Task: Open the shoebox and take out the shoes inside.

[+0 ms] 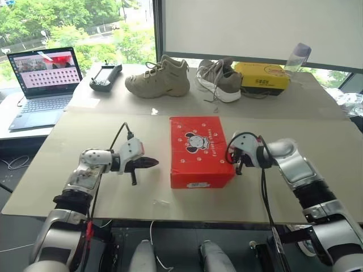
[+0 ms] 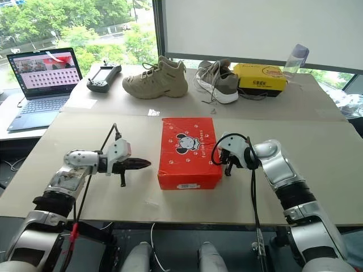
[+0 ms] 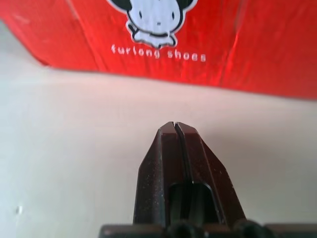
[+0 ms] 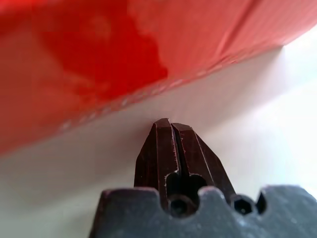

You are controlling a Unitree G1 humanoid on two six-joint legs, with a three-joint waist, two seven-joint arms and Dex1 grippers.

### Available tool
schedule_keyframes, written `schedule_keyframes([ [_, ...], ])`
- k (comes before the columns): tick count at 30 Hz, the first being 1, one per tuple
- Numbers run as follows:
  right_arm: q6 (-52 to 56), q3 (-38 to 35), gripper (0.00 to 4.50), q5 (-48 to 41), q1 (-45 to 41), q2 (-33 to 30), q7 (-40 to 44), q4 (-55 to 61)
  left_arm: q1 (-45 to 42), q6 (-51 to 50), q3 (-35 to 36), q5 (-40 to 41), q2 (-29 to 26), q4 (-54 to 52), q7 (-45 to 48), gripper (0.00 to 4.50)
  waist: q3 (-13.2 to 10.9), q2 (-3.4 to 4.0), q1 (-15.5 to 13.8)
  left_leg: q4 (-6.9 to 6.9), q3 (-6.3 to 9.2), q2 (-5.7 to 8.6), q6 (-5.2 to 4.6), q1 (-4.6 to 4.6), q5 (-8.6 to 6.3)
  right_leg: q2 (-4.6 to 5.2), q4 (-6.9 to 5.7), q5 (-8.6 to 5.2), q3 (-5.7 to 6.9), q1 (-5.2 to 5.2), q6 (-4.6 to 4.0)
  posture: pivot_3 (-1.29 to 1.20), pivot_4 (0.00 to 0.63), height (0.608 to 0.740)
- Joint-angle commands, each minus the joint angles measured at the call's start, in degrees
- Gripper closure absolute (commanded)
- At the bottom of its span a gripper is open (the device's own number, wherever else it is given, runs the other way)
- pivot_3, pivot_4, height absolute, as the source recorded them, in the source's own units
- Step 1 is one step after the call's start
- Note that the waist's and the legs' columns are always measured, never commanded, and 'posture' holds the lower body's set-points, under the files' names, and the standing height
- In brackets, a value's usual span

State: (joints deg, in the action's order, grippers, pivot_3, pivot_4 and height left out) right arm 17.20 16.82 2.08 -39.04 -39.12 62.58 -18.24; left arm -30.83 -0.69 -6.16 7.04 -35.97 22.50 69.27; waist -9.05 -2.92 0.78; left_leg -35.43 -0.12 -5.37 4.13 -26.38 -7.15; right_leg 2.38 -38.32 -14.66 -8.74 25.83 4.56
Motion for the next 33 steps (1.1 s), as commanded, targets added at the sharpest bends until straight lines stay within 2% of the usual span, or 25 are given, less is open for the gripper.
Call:
schedule_keyframes([
  [1,1.14,-0.04,4.5,-2.85,1.58,-0.77,5.76,2.76,3.65,-5.06,4.62,5.45,-3.12,-10.46,0.45,4.48,0.0,0.0,0.04,-0.01,0.0,0.0,0.0,0.0,0.0,0.0,0.0,0.0,0.0,0.0,0.0,0.0,0.15,0.685],
  [8,5.28,-3.5,4.5,-10.23,2.5,-0.49,11.09,6.53,17.32,-23.93,18.31,21.67,-12.92,-34.34,1.04,4.48,-0.04,0.04,1.17,0.09,0.02,-0.03,0.0,0.02,0.0,0.0,-0.14,-0.03,0.04,0.12,-0.03,0.0,0.15,0.685],
  [14,7.9,-6.09,4.5,-14.16,0.99,0.82,11.69,4.74,24.86,-33.81,26.88,30.55,-16.03,-47.32,-3.44,4.48,-0.09,0.09,1.73,-0.13,0.02,-0.03,0.0,0.08,0.0,0.01,-0.18,-0.23,0.02,0.01,-0.38,0.0,0.15,0.685],
  [22,8.94,-6.76,4.5,-15.85,-2.17,1.52,12.67,3.55,27.81,-36.19,28.12,32.56,-16.01,-51.15,-8.12,4.48,-0.11,0.11,1.99,-0.24,0.02,-0.03,-0.02,0.09,-0.02,0.01,-0.18,-0.23,0.03,-0.03,-0.38,0.0,0.15,0.685],
  [33,11.27,-7.65,4.5,-18.22,-5.17,1.11,14.04,7.99,27.19,-36.44,27.89,33.99,-16.42,-52.03,-9.84,4.48,-0.13,0.14,2.07,-0.23,0.01,-0.03,-0.02,0.09,-0.03,0.01,-0.18,-0.22,0.03,-0.01,-0.38,0.0,0.15,0.685],
])
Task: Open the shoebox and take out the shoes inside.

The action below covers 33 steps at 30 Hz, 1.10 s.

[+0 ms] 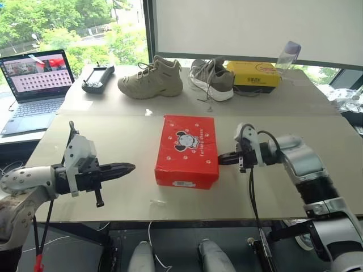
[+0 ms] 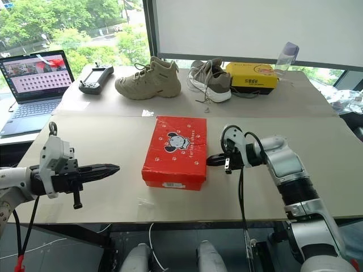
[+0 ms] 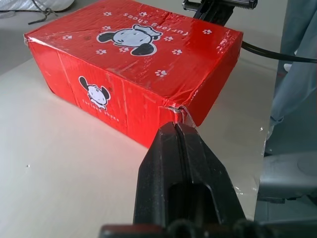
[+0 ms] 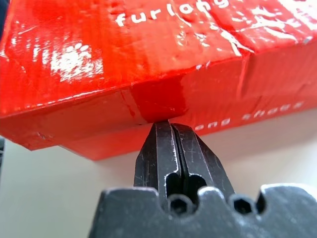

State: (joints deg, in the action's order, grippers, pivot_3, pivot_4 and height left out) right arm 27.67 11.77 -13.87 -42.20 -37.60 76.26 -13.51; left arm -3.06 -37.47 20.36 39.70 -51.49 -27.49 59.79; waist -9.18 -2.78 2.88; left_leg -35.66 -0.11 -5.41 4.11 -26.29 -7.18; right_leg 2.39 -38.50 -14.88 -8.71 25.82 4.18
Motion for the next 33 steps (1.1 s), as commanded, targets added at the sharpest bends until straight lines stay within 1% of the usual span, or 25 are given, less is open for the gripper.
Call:
schedule_keyframes([
  [1,1.18,-2.76,4.5,-2.62,-2.36,-0.46,0.35,3.68,-0.66,0.26,1.44,1.59,-0.94,-2.17,-0.49,4.48,0.0,0.0,-0.08,0.01,0.0,0.0,0.0,0.0,0.0,0.0,0.0,0.0,0.0,0.0,0.0,0.0,0.15,0.685],
  [11,3.23,-2.74,4.5,-4.05,-7.8,-0.61,0.92,8.24,-0.73,-1.6,3.09,5.97,-1.67,-5.47,-2.56,4.48,-0.02,0.03,-0.16,0.01,0.0,0.0,0.0,0.0,0.0,0.0,0.0,0.0,0.0,0.01,0.0,0.0,0.15,0.685],
  [14,3.91,-1.89,4.5,-3.98,-10.74,0.46,0.26,9.9,-0.8,-2.64,3.97,8.01,-2.03,-6.87,-3.42,4.48,-0.07,0.09,-0.17,0.01,0.0,0.0,0.0,-0.02,0.0,0.0,-0.01,0.0,0.0,0.02,0.0,0.0,0.15,0.685],
  [17,4.38,0.14,4.5,-2.54,-15.89,3.22,-1.64,9.89,-1.02,-4.01,5.52,11.07,-2.29,-8.29,-4.26,4.48,-0.08,0.1,0.28,0.01,0.0,-0.01,0.0,-0.01,0.0,0.0,-0.03,0.0,0.0,0.05,-0.01,0.0,0.15,0.685],
  [19,3.84,1.8,4.5,-0.64,-19.41,6.09,-4.05,8.67,-1.36,-4.83,6.6,13.13,-2.49,-8.78,-4.96,4.48,-0.08,0.1,0.47,0.01,0.0,-0.01,0.0,-0.01,0.0,0.0,-0.08,0.01,0.01,0.07,-0.01,0.0,0.15,0.685],
  [21,3.55,2.63,4.5,1.49,-25.28,13.79,-11.75,5.94,-2.15,-5.78,8.14,15.97,-2.74,-8.9,-6.05,4.48,-0.08,0.12,0.97,0.01,0.0,-0.01,0.0,-0.01,0.0,0.0,-0.12,0.01,0.01,0.11,0.0,0.0,0.15,0.685],
  [23,4.36,0.42,4.5,1.57,-29.74,21.26,-20.01,2.51,-2.81,-6.49,9.2,18.17,-3.05,-8.92,-7.03,4.48,-0.09,0.12,1.66,0.01,0.0,-0.01,0.0,-0.03,0.0,0.0,-0.24,0.03,0.0,0.19,0.03,0.0,0.15,0.685],
  [24,3.71,-1.44,4.5,1.22,-31.1,24.35,-23.78,0.87,-3.12,-6.81,9.62,19.37,-3.23,-8.98,-7.47,4.48,-0.1,0.13,1.98,0.01,0.0,-0.02,0.0,-0.04,0.0,0.0,-0.37,0.14,0.0,0.26,0.22,0.0,0.15,0.685],
  [26,3.54,-4.18,4.5,0.07,-32.39,28.34,-28.28,-1.49,-3.7,-7.47,10.25,21.41,-3.53,-8.87,-8.13,4.48,-0.1,0.13,1.99,0.08,0.1,-0.02,0.0,-0.06,0.0,-0.01,-0.53,0.09,0.12,0.31,0.18,0.0,0.15,0.685],
  [28,2.86,-3.29,4.5,2.3,-31.64,29.25,-30.98,-3.91,-3.78,-7.87,10.68,22.7,-4.01,-9.05,-8.73,4.48,-0.09,0.11,0.96,0.13,0.16,-0.02,0.0,-0.1,0.0,-0.01,-0.53,0.05,0.21,0.26,0.11,0.0,0.15,0.685],
  [30,3.73,-2.4,4.5,3.55,-30.31,28.7,-31.95,-5.88,-3.59,-8.03,10.97,23.62,-4.45,-9.47,-9.24,4.48,-0.08,0.05,0.41,0.07,0.16,-0.02,0.02,-0.13,-0.01,0.0,-0.45,0.03,0.22,0.21,0.08,0.0,0.15,0.685],
  [33,3.69,-2.24,4.5,4.04,-28.38,25.52,-30.42,-5.68,-3.89,-8.06,11.25,24.84,-4.53,-8.98,-10.48,4.48,-0.1,0.04,0.04,-0.09,0.15,-0.02,0.03,-0.15,-0.01,0.01,-0.44,-0.2,0.21,0.19,-0.16,0.0,0.15,0.685],
])
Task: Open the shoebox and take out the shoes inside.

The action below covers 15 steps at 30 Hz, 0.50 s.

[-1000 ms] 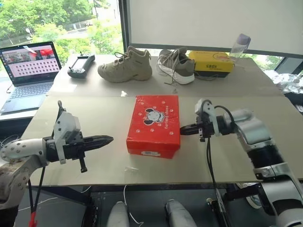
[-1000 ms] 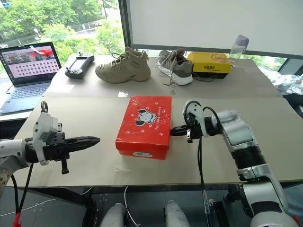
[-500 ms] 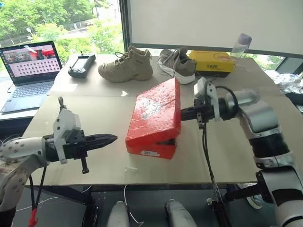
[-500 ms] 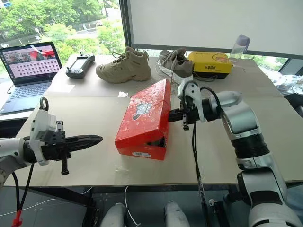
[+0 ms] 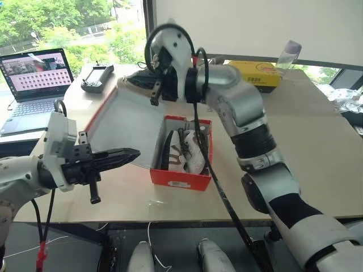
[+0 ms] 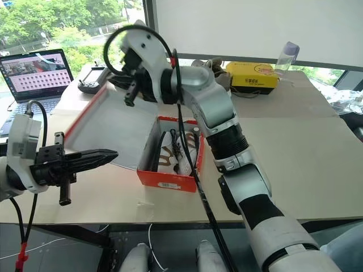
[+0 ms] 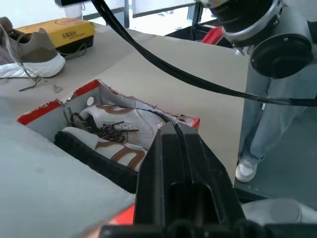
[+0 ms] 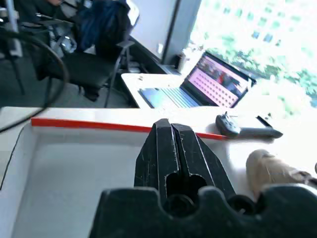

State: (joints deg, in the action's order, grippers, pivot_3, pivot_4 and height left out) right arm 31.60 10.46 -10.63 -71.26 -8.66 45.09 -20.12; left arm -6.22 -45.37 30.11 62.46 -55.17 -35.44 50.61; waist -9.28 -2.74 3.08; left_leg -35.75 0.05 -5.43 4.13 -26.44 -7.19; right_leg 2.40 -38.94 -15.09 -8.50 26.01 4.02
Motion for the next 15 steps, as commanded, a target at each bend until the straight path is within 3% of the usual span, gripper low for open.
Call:
schedule_keyframes([
  [1,0.86,-0.66,4.5,1.17,2.0,-5.97,2.05,1.7,-0.99,0.03,1.64,1.94,-1.14,-0.33,-1.3,4.48,-0.01,0.01,-0.23,-0.03,0.0,0.0,0.0,0.0,0.0,0.0,-0.01,0.01,0.0,0.0,0.0,0.0,0.15,0.685],
  [11,12.25,1.75,4.5,0.25,7.03,-16.32,7.35,11.38,-3.65,5.55,-1.3,-7.31,-2.19,12.48,3.28,4.48,-0.07,0.12,0.94,0.25,-0.01,-0.01,-0.01,0.04,0.01,-0.02,-0.13,0.14,0.01,0.19,0.25,0.0,0.15,0.685],
  [15,17.47,4.96,3.33,0.47,9.12,-19.53,9.19,16.51,-5.6,7.66,-4.14,-10.27,-1.4,18.25,6.93,4.5,-0.07,0.12,0.9,0.25,-0.01,-0.01,-0.01,0.04,0.0,-0.02,-0.12,0.13,0.01,0.17,0.25,0.0,0.15,0.685],
])
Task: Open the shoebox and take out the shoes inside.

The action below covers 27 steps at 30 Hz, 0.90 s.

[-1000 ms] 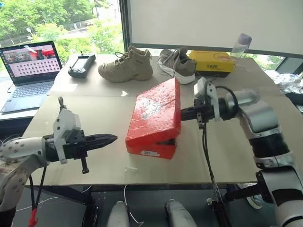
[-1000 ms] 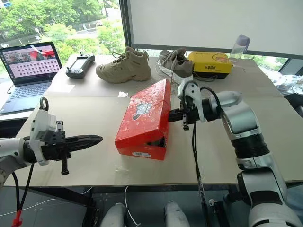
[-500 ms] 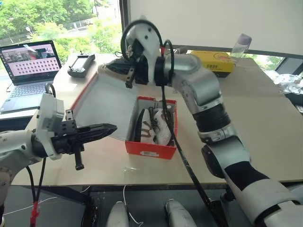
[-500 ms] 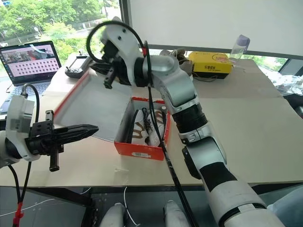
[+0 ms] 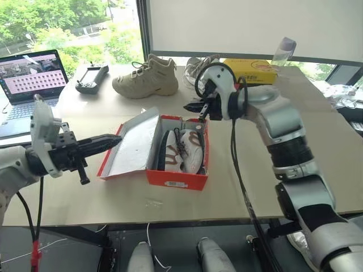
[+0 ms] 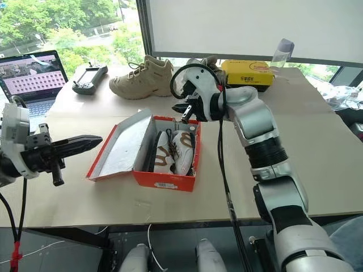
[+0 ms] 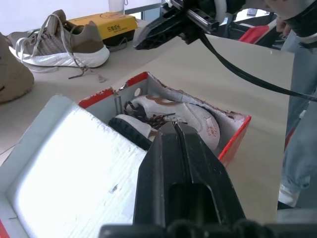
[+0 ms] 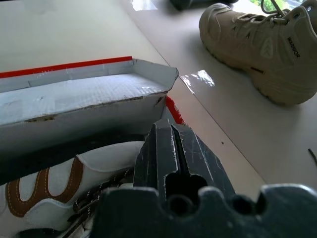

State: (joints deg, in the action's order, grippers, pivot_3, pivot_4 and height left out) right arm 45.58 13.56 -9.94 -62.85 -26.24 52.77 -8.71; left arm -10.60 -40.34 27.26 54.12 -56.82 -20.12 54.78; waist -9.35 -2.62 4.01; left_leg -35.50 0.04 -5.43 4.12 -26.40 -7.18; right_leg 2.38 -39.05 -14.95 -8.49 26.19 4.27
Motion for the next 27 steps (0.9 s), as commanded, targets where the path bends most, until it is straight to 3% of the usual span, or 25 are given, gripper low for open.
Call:
schedule_keyframes([
  [1,4.6,2.51,2.98,-0.33,1.14,-2.44,1.87,5.99,-1.48,3.05,-1.89,-2.49,0.41,3.81,3.45,4.5,0.0,0.0,-0.04,0.0,0.0,0.0,0.0,0.0,0.0,0.0,0.0,-0.01,0.0,0.0,-0.01,0.0,0.15,0.685],
  [10,7.02,6.73,0.04,1.31,3.97,-3.0,0.34,8.34,-2.82,5.95,-5.14,-6.4,2.63,8.44,6.29,4.5,-0.01,-0.01,0.01,-0.02,0.0,0.0,0.0,-0.01,0.0,0.0,0.0,0.0,0.0,0.01,0.0,0.0,0.15,0.685],
  [27,1.36,13.78,0.04,10.53,7.54,1.66,-5.6,-7.31,-0.77,5.99,-3.71,-4.64,6.16,6.39,6.58,4.5,0.02,-0.03,0.01,-0.18,0.01,0.0,0.0,0.05,0.0,0.0,-0.01,0.0,0.0,-0.13,0.0,0.0,0.15,0.685],
])
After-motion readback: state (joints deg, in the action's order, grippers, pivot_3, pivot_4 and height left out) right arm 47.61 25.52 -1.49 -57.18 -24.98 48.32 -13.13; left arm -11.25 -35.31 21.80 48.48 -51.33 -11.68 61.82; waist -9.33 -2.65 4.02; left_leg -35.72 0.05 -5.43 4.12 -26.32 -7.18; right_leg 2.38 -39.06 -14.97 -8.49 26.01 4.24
